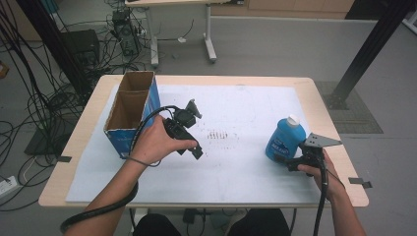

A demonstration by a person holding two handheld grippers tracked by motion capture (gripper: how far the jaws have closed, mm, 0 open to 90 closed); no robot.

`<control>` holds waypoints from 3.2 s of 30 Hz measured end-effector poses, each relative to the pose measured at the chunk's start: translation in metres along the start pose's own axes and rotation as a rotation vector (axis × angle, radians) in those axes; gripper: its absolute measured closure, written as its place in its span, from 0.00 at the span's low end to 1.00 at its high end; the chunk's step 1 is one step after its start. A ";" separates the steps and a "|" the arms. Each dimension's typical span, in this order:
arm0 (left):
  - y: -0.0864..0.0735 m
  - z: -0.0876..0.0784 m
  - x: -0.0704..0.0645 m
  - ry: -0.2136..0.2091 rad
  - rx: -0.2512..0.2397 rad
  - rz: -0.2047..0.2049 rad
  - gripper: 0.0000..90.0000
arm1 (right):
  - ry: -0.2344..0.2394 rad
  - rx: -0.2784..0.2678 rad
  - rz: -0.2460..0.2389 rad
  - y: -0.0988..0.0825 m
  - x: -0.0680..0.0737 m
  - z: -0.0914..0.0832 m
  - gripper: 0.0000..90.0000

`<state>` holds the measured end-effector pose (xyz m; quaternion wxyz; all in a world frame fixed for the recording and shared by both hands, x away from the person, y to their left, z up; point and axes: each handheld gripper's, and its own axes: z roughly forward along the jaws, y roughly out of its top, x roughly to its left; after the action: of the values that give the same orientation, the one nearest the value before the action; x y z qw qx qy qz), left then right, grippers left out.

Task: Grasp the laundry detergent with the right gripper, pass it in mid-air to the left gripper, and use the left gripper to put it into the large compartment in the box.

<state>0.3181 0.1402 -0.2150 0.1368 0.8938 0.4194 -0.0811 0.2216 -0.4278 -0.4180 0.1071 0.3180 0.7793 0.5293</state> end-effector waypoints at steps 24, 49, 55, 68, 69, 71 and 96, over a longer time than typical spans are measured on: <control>0.001 0.000 -0.001 0.001 0.002 -0.003 0.10 | -0.026 -0.023 -0.009 -0.006 0.002 0.003 0.33; -0.002 0.000 0.002 0.002 -0.004 -0.015 0.10 | -0.033 -0.041 -0.033 -0.009 0.004 0.004 0.44; -0.002 0.000 0.001 0.001 -0.003 -0.012 0.10 | -0.037 -0.045 -0.038 -0.011 0.005 0.004 0.44; -0.002 0.001 0.000 0.001 -0.005 -0.011 0.10 | -0.034 -0.047 -0.035 -0.011 0.004 0.004 0.44; -0.002 0.001 0.000 0.000 -0.005 -0.011 0.10 | -0.033 -0.047 -0.031 -0.011 0.004 0.004 0.44; -0.001 0.001 -0.001 0.002 -0.005 -0.009 0.10 | -0.033 -0.049 -0.029 -0.011 0.004 0.004 0.44; -0.002 0.001 -0.003 0.000 -0.003 0.005 0.10 | -0.037 -0.060 -0.041 -0.015 0.005 0.004 0.44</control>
<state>0.3151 0.1388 -0.2150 0.1383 0.8946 0.4174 -0.0801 0.2139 -0.4251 -0.4318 0.1421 0.3083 0.7672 0.5442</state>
